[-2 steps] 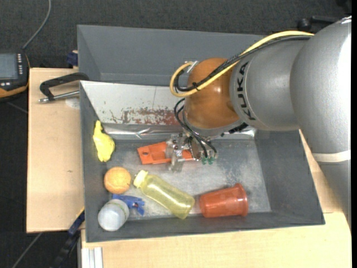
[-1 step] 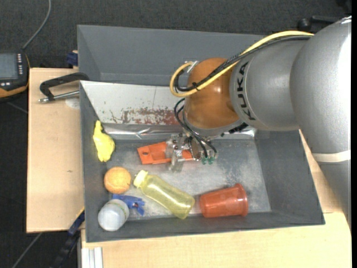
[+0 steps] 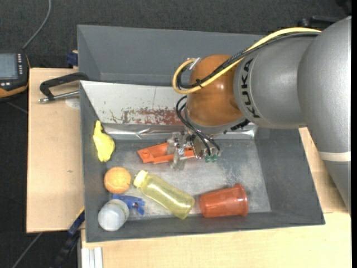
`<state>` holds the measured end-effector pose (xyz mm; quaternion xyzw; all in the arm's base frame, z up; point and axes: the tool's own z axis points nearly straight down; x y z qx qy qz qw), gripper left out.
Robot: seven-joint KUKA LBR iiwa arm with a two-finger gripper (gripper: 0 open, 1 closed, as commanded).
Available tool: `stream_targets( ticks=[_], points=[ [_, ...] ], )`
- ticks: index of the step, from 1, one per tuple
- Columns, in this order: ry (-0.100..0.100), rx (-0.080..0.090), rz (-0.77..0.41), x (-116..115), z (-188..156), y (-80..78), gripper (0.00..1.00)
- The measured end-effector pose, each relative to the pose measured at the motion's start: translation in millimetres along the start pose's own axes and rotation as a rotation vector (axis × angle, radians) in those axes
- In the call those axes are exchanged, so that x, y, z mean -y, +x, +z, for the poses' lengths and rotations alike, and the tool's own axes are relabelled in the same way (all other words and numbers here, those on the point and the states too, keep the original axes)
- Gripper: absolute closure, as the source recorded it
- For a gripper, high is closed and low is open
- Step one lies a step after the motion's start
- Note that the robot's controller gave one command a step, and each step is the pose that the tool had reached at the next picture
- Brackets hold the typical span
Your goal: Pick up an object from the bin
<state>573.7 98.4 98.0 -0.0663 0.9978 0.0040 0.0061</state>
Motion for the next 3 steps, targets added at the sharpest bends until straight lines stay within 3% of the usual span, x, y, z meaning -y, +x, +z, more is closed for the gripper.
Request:
stream_targets(
  ticks=[1, 3],
  points=[
    [-0.001, 0.003, -0.009, 3.6, -9.8, 1.0, 1.00],
    [-0.001, 0.009, -0.013, 2.8, -71.7, 0.3, 1.00]
  ],
)
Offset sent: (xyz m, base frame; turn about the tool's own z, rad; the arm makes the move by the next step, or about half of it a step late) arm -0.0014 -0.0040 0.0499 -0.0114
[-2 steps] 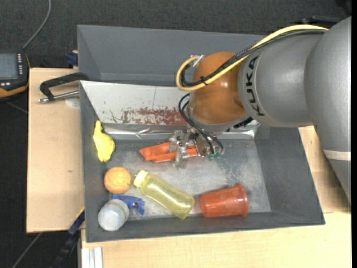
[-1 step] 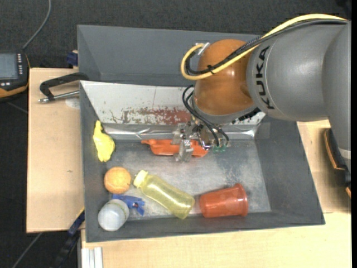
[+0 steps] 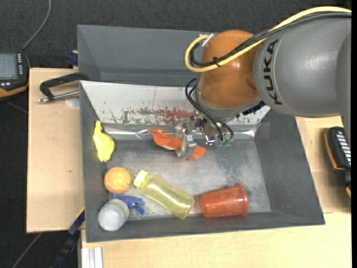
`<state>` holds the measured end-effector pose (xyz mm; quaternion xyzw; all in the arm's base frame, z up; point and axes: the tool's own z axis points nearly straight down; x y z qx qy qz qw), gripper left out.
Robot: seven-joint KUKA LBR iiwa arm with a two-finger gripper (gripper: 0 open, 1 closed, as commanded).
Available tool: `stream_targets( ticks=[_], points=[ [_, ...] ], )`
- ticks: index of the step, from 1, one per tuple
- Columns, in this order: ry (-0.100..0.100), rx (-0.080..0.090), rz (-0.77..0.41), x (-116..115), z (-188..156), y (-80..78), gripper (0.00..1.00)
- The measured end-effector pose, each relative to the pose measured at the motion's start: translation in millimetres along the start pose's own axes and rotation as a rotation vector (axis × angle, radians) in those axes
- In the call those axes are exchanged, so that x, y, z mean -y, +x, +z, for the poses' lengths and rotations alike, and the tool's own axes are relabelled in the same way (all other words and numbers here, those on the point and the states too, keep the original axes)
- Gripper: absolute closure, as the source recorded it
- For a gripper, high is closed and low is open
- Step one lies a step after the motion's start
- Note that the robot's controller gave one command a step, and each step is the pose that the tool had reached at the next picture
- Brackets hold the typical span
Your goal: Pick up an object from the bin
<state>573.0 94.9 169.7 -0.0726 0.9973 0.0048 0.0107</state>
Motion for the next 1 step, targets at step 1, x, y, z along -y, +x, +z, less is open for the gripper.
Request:
stream_targets(
  ticks=[1],
  points=[
    [-0.001, -0.006, -0.013, -1.5, -55.0, 0.3, 1.00]
  ],
)
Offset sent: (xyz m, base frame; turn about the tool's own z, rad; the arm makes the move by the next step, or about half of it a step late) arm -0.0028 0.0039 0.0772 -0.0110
